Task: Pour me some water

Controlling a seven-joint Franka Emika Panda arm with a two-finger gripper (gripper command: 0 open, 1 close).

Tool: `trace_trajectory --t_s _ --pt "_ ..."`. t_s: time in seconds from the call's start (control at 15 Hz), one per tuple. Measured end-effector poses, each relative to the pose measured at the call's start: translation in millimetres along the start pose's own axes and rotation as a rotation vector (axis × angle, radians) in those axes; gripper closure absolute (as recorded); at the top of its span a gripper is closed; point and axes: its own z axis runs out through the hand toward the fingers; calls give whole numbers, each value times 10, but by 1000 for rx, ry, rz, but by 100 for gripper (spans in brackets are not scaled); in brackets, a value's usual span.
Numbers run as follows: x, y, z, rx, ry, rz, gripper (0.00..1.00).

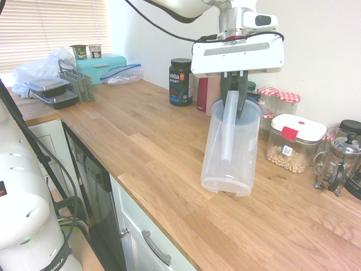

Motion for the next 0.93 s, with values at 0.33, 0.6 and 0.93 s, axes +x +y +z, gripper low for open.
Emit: trace_trajectory --t_s 0.33,0.6,0.93 --pt "-505 676 18 168 155 91 100" --pt "-931 834 606 356 209 201 100" --pt "-962 537 949 551 290 377 100"
